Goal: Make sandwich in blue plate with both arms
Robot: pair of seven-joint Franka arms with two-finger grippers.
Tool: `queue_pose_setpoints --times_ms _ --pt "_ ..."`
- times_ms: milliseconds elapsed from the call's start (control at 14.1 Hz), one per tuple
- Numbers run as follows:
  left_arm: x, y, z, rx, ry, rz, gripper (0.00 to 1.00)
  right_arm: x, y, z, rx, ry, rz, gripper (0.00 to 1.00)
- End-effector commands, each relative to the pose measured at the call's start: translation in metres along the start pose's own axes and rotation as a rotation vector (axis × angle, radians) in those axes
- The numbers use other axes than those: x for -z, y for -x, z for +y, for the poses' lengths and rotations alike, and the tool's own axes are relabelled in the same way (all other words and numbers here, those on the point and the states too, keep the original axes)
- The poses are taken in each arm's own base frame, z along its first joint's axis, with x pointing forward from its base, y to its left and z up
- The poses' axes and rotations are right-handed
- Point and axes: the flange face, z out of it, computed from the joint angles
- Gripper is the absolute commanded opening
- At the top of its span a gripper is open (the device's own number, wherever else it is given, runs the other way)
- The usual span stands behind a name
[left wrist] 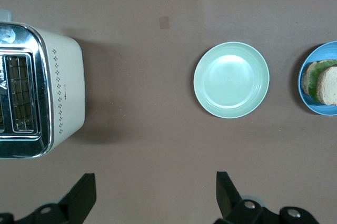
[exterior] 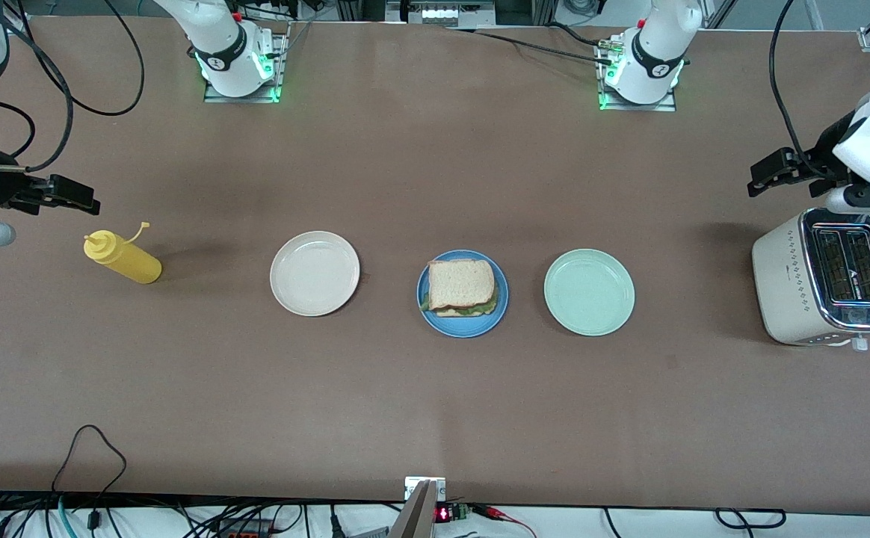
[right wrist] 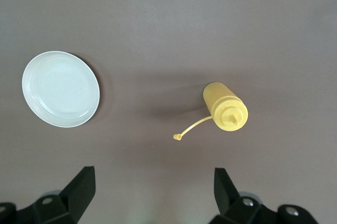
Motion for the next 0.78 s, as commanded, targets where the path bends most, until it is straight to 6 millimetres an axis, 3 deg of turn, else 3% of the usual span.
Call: queue_pose_setpoints --times_ms 0,709 --pt "-0.0007 0.0113 -0.0008 0.007 -0.020 0.007 1.00 0.0029 0.0057 -0.0010 -0.014 -0.016 0.016 1.00" --pt "0.0059 0.0177 -0.0062 0.008 -0.030 0.006 1.00 0.0058 0.0060 -0.0035 -0.008 -0.014 0.022 1.00"
